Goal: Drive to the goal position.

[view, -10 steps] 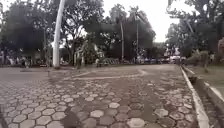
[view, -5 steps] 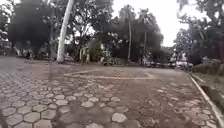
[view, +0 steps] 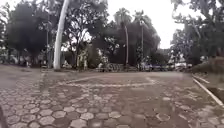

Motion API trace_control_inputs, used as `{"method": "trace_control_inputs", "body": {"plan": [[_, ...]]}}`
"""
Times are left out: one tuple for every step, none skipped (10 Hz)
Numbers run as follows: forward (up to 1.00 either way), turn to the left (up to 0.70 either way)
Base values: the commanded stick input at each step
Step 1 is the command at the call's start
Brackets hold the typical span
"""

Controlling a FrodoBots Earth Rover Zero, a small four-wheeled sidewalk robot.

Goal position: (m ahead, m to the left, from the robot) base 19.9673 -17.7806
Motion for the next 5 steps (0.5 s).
{"method": "trace_control_inputs", "body": {"plan": [[0.70,-0.12],[0.70,-0.14],[0.70,-0.14],[0.70,-0.14],[0.70,-0.14]]}}
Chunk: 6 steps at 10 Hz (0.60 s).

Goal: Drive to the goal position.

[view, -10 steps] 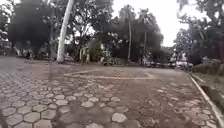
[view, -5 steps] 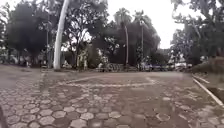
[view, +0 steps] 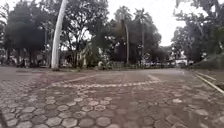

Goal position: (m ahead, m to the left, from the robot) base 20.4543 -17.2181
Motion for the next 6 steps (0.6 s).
{"method": "trace_control_inputs", "body": {"plan": [[0.70,-0.14],[0.70,-0.14],[0.67,-0.13],[0.60,-0.14],[0.61,-0.15],[0.65,-0.14]]}}
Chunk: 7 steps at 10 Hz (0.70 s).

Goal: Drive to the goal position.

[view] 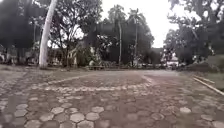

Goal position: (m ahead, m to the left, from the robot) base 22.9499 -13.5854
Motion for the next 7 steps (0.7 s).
{"method": "trace_control_inputs", "body": {"plan": [[0.66,-0.13],[0.69,-0.04],[0.70,0.00],[0.70,0.00],[0.67,0.00],[0.65,0.00],[0.63,0.00]]}}
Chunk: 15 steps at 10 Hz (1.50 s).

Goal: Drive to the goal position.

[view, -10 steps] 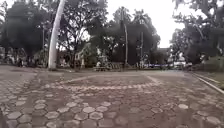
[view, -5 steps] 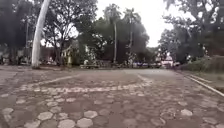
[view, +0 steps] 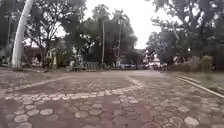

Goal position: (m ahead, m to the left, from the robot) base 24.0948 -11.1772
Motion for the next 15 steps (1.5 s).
{"method": "trace_control_inputs", "body": {"plan": [[0.62,0.00],[0.62,0.00],[0.62,0.00],[0.60,0.00],[0.55,0.00],[0.50,0.00],[0.51,0.00],[0.51,-0.30],[0.51,-0.30],[0.51,-0.30],[0.51,-0.30],[0.51,-0.30],[0.51,-0.30],[0.51,-0.30],[0.55,-0.26]]}}
